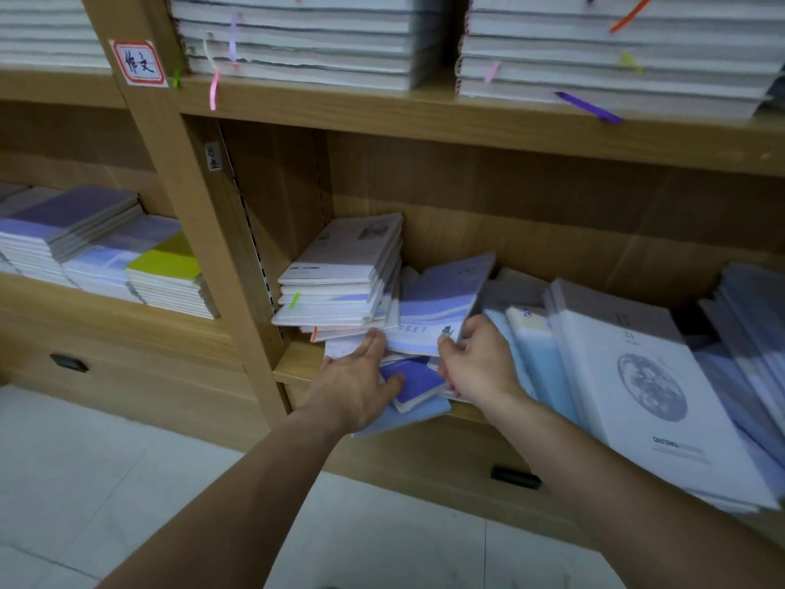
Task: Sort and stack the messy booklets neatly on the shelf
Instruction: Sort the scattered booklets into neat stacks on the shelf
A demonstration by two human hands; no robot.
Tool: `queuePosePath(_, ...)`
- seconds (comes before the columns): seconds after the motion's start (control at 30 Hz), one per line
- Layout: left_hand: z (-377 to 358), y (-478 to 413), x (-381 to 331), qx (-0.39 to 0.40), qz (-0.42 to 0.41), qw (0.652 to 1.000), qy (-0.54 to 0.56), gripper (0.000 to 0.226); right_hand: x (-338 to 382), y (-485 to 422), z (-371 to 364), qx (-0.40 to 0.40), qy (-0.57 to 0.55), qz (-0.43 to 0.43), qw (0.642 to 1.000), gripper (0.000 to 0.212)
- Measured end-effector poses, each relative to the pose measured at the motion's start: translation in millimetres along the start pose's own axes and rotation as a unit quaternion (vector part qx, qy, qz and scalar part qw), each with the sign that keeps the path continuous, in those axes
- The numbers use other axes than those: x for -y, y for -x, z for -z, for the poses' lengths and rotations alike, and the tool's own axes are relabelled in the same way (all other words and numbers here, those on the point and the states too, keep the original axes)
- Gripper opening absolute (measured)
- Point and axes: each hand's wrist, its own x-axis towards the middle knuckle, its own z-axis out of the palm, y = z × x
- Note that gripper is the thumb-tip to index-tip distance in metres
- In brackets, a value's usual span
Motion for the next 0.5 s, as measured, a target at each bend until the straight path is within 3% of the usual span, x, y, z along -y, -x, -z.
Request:
queuePosePath(0.1,3,5,-4,-0.016,-0.028,0.999,0.007,0.057,-6,20,25,0.012,-0.041,-0.001,0.999,0.008)
queuePosePath(0.3,8,17,11,0.014,-0.022,1.000,0.001,0.063,6,53,80,-0.011,-0.172,0.022,0.985,0.021)
queuePosePath(0.5,20,35,28,0.007,0.020,1.000,0.010,0.054,55,25,43,-0.009,-0.240,0.042,0.970,0.027)
